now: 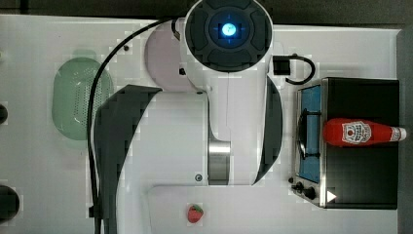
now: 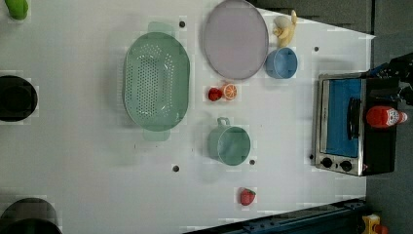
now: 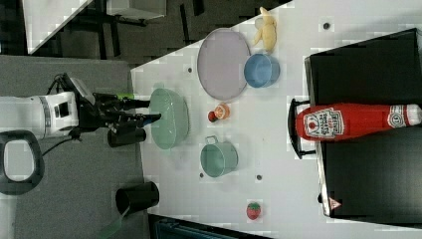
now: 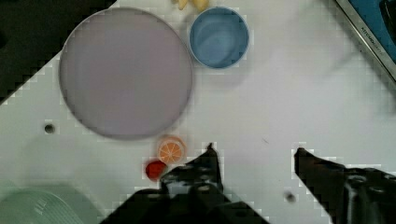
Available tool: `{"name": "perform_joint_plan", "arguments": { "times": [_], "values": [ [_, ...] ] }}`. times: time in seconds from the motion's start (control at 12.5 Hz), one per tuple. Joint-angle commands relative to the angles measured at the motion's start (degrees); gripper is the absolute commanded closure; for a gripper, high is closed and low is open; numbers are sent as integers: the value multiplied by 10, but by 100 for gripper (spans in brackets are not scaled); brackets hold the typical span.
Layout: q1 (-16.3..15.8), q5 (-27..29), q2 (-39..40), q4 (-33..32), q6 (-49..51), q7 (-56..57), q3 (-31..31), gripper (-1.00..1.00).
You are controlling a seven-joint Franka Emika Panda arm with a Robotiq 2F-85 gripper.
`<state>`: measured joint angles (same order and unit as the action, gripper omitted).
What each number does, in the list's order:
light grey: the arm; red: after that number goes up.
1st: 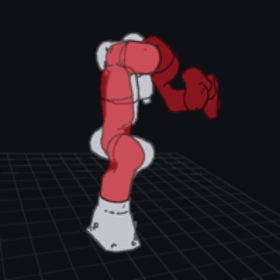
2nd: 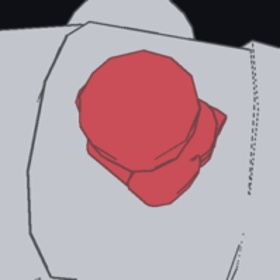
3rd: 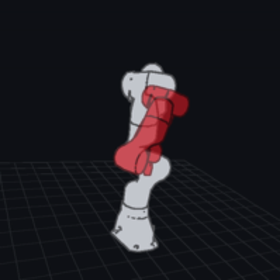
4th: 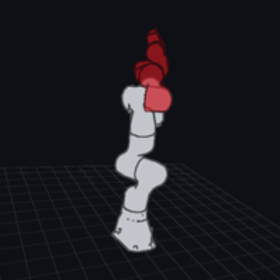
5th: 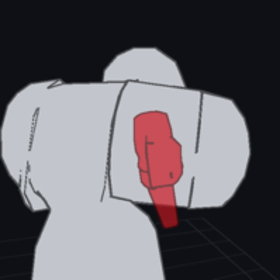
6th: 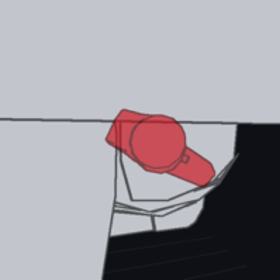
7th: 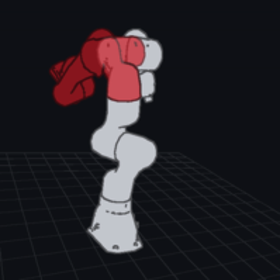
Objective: Pick Ketchup from oven and place it on table.
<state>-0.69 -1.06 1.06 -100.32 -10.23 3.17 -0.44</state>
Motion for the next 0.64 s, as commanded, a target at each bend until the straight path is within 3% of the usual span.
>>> {"name": "perform_joint_plan", "arguments": {
  "times": [0.08,0.24,0.64],
  "values": [
    [24,5,-202,-99,111,-17,-19,-58],
    [24,5,-202,-99,109,-17,-21,-100],
    [39,5,-192,-99,67,-17,-74,-100]
  ]
}}
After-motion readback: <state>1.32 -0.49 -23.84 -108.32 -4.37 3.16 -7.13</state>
